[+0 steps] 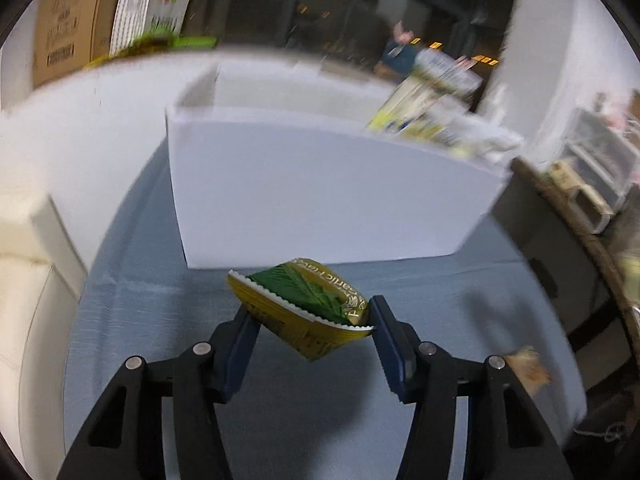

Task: Organize snacks
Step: 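Carry both items into the white box and open both tools, then grasp the orange cake packet on the table with the right tool, then carry the orange cake packet into the white box and open the right tool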

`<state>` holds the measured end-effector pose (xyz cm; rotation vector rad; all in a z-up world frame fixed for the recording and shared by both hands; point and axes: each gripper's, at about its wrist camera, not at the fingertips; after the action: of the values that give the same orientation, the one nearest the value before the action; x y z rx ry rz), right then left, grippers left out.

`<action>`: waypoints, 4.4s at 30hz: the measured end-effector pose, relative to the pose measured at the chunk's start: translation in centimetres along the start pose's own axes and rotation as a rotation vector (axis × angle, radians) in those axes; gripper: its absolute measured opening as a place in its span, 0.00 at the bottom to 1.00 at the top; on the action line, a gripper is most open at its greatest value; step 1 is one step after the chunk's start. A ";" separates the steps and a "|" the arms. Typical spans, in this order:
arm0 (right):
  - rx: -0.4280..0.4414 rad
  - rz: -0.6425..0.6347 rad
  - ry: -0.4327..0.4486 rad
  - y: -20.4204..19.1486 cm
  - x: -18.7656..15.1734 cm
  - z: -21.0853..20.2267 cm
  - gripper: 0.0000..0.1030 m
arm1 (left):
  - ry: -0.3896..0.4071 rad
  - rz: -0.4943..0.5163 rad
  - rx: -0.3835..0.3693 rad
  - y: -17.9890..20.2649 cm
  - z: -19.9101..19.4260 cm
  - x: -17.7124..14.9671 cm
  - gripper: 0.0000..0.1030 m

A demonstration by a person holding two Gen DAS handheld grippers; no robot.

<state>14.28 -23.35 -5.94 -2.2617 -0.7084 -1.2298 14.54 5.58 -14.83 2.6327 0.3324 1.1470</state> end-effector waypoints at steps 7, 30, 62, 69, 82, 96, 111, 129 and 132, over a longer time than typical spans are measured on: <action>0.023 0.020 -0.007 0.1 0.4 0.8 0.32 | 0.163 0.087 -0.074 1.7 -8.6 1.0 0.58; -0.003 0.075 -0.110 4.5 16.1 16.5 0.34 | 0.159 0.165 0.027 0.3 -0.9 19.2 0.69; 0.066 -0.068 -0.006 1.6 9.0 3.0 1.00 | 0.202 0.197 -0.041 3.6 -11.0 4.1 1.00; 0.043 -0.062 -0.041 1.0 1.8 -0.4 1.00 | 0.168 0.151 -0.069 4.6 -12.6 -1.5 1.00; 0.006 0.011 -0.069 1.3 -1.5 -0.8 1.00 | 0.169 0.167 -0.075 5.4 -13.9 -3.1 1.00; -0.153 -0.029 -0.452 3.7 -7.4 7.0 0.99 | 0.158 0.181 -0.057 4.6 -14.5 -4.2 1.00; -0.079 -0.027 -0.328 3.1 -5.9 6.5 0.59 | 0.153 0.175 -0.064 4.6 -13.7 -3.7 1.00; -0.085 -0.180 -0.237 -1.2 16.3 20.7 0.59 | 0.171 0.105 -0.078 2.8 -14.0 -2.8 1.00; -0.101 -0.166 -0.281 -0.6 16.3 23.2 0.62 | 0.173 0.102 -0.075 2.5 -14.1 -2.7 1.00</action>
<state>35.77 -5.08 -3.22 -2.5327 -0.9733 -1.0502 2.59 4.32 -6.59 2.5170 0.1841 1.3969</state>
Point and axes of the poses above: each gripper's, at about its wrist camera, not at the fingertips, and z roughly the way its jaws point, y to its right, x to its top, and after that the axes turned 5 degrees about -z, right-handed
